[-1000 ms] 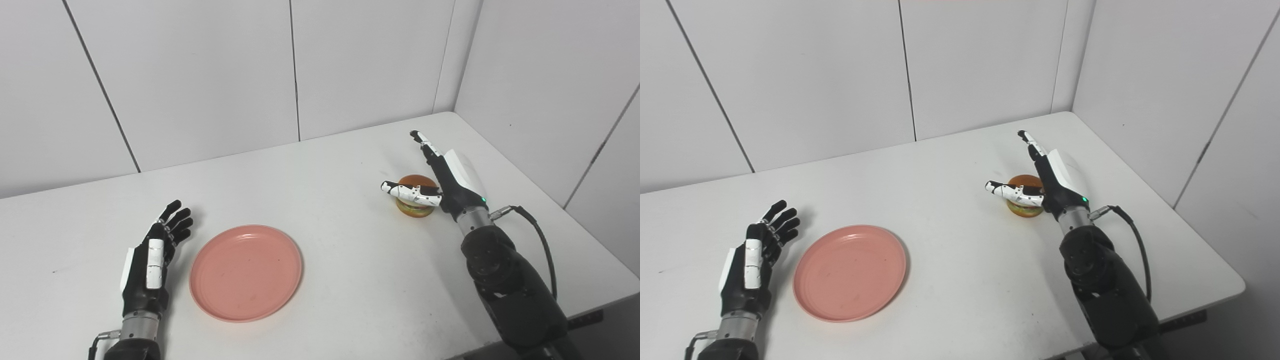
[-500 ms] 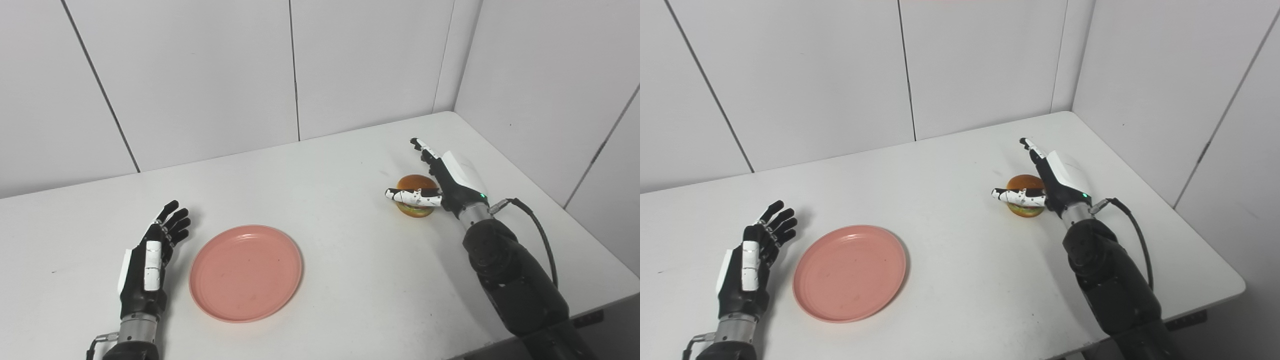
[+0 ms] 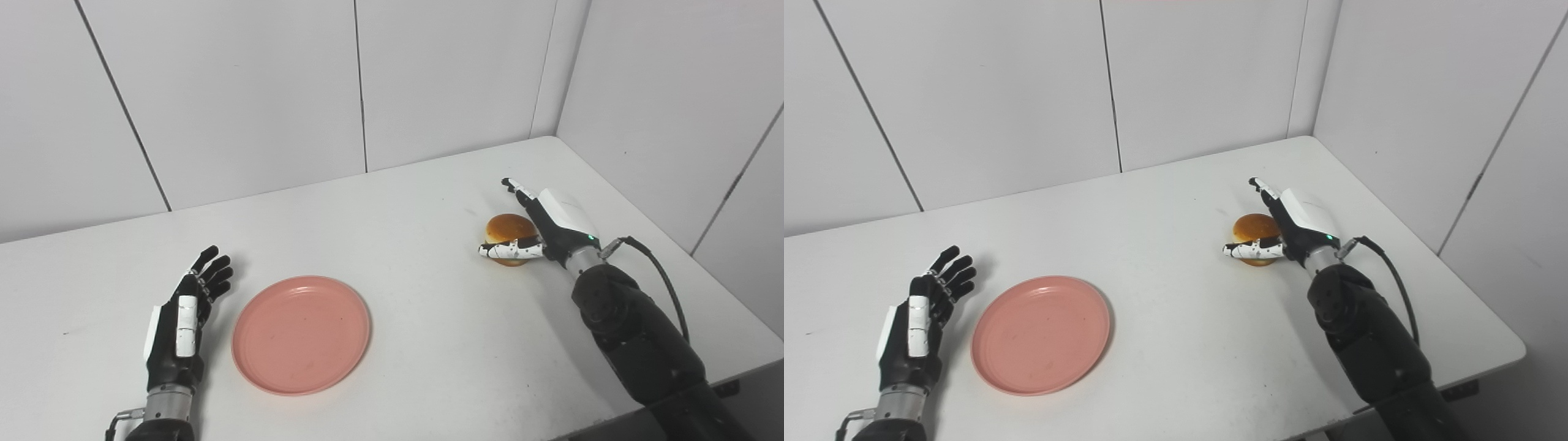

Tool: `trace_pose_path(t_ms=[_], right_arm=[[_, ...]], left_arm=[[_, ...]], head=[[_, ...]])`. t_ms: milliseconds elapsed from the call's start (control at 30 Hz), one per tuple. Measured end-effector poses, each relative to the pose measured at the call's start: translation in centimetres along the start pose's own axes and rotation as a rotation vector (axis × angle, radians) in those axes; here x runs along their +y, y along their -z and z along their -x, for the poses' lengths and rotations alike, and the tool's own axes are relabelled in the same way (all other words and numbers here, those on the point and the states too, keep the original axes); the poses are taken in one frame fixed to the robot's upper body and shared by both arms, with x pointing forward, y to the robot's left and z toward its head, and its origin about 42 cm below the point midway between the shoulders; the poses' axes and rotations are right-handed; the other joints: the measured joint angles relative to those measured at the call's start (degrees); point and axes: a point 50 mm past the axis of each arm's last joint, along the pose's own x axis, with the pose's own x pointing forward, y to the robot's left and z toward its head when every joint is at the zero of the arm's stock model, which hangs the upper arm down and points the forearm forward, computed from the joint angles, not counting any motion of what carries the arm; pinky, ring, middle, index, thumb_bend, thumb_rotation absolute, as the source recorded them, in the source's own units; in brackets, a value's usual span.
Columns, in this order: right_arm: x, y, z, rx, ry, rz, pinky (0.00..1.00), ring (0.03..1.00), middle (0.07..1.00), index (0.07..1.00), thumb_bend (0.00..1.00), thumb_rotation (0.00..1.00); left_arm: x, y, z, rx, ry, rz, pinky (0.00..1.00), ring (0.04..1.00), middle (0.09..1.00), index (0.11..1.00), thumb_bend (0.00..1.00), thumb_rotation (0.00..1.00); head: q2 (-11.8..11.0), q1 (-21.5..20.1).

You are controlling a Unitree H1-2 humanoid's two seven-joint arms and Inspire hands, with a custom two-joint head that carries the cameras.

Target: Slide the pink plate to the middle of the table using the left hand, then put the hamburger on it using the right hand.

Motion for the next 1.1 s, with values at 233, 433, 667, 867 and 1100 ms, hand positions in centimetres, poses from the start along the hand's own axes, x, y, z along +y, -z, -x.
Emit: trace_pose_path(t_ms=[233,433,667,867,1100], right_arm=[[-0.1,0.6,0.0,0.028,-0.041,0.007,0.63,0.765,0.893,0.885,0.86,0.20],[-0.6,0.2,0.2,0.037,-0.028,0.005,0.26,0.361,0.516,0.846,0.76,0.11],[-0.7,-0.2,0.4,0.026,0.013,0.001,0.20,0.293,0.403,0.738,0.59,0.00],[-0.5,-0.4,0.6,0.023,0.103,-0.020,0.33,0.442,0.487,0.672,0.54,0.00],[-0.5,-0.6,0.7,0.020,0.147,-0.026,0.22,0.325,0.477,0.500,0.52,0.00]], left_arm=[[-0.1,0.0,0.0,-0.001,0.004,-0.002,0.85,0.844,0.845,0.835,0.82,1.00],[-0.1,0.0,0.1,-0.001,0.004,0.000,0.85,0.847,0.847,0.837,0.83,1.00],[-0.2,0.0,0.1,-0.001,0.006,0.000,0.84,0.844,0.847,0.838,0.82,1.00],[-0.2,0.0,0.1,-0.001,0.007,0.000,0.85,0.842,0.844,0.837,0.83,1.00],[-0.2,0.0,0.1,-0.001,0.010,-0.002,0.85,0.843,0.845,0.835,0.82,1.00]], head=[[0.1,0.1],[0.2,0.0],[0.2,0.1],[0.3,0.2],[0.4,0.5]])
